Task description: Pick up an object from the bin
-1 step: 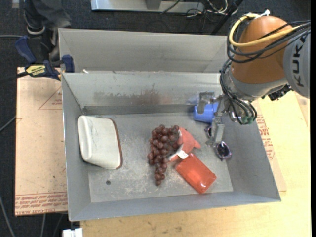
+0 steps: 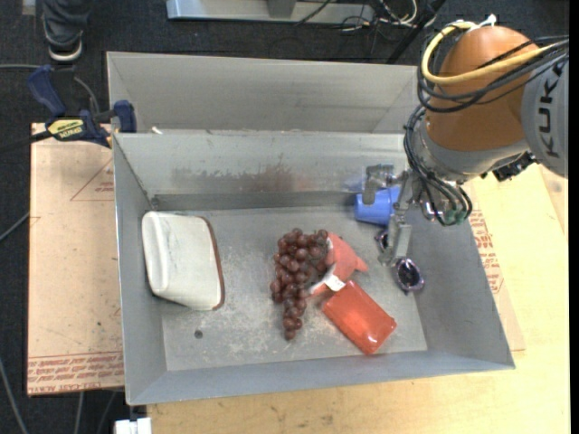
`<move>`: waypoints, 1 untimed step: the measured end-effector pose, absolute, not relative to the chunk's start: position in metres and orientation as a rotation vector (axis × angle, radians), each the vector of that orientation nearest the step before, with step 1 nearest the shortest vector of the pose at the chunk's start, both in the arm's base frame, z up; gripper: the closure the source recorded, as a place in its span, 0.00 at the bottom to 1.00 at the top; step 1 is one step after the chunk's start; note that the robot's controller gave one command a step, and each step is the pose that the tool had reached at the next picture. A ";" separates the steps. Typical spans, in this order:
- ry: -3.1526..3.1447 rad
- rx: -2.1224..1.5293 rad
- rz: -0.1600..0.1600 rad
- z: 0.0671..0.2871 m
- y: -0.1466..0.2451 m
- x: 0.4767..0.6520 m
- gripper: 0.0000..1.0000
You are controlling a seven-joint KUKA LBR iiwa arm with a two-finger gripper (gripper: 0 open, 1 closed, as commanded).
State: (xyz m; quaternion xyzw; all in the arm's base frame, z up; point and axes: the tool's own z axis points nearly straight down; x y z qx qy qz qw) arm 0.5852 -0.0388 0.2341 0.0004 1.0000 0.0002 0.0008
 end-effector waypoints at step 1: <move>3.133 -0.028 -0.002 0.196 -0.012 0.585 0.00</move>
Offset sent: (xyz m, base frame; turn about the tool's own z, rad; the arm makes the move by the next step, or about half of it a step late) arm -0.0162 0.0448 -0.0877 -0.1165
